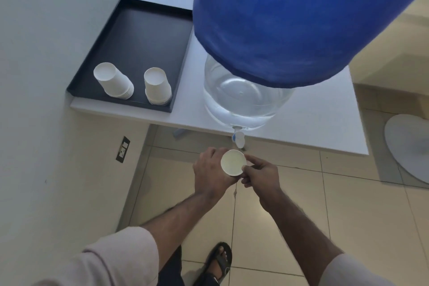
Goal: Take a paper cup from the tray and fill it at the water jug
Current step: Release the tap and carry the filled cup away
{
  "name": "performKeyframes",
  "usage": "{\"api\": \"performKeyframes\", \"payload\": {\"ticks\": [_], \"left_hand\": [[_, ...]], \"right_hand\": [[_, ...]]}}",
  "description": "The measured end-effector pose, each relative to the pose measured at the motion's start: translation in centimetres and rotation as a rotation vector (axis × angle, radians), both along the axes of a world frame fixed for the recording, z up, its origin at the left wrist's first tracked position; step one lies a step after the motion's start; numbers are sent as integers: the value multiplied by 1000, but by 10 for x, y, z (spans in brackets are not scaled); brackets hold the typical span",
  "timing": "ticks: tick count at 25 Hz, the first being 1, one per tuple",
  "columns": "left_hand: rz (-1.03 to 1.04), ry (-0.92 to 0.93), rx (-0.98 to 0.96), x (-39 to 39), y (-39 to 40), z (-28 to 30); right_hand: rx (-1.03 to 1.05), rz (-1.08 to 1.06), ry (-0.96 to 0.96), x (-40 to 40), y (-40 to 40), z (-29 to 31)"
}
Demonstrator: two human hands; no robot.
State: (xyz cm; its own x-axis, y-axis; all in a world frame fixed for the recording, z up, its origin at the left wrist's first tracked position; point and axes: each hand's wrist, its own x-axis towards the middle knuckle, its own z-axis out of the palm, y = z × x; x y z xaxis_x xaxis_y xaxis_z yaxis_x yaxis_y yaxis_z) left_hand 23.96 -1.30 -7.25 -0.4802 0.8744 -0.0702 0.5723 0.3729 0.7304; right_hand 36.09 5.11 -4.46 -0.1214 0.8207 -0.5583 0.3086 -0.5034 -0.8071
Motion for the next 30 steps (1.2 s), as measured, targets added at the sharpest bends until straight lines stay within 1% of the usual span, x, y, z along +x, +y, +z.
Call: {"api": "performKeyframes", "payload": {"ticks": [3,8,11,15,17,23,26,30], "left_hand": [[-28,25,-4,10,0,17],[-69,-21,98,34,4,55],[-125,-76,164,49,7,77],[-173,-200,153,70,19,98],[-224,-232,148,82,32,108],[-360,-210,122,114,82,127],[-416,-196,117,121,116,128],[-503,-160,72,124,161,118]], "right_hand": [[31,0,37,15,-2,18],[78,-12,98,45,-4,56],[99,-7,128,66,-1,80],[132,-14,160,93,6,105],[152,-37,152,109,14,116],[194,-134,64,149,48,136],[213,-163,25,161,75,137],[190,-213,-2,169,110,126]]}}
